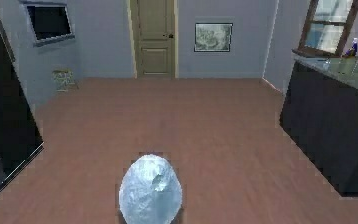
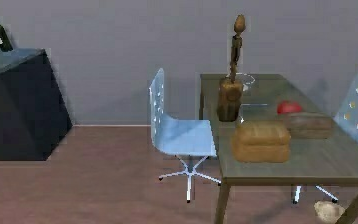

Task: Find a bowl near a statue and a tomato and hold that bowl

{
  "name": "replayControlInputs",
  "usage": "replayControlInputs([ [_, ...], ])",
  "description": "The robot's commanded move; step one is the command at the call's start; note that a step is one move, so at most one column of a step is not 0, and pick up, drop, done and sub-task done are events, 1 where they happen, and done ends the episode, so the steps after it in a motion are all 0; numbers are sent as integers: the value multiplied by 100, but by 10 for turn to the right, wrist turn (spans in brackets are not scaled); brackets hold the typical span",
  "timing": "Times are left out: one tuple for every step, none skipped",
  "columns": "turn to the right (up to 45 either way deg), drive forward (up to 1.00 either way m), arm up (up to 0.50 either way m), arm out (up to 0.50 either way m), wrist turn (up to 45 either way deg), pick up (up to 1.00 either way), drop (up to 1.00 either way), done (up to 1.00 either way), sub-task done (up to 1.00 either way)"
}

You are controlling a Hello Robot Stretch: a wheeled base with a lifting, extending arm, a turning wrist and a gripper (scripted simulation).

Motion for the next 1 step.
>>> replayControlInputs([
  [450, 0, 0, 0, 0, 0, 0, 0, 0],
])
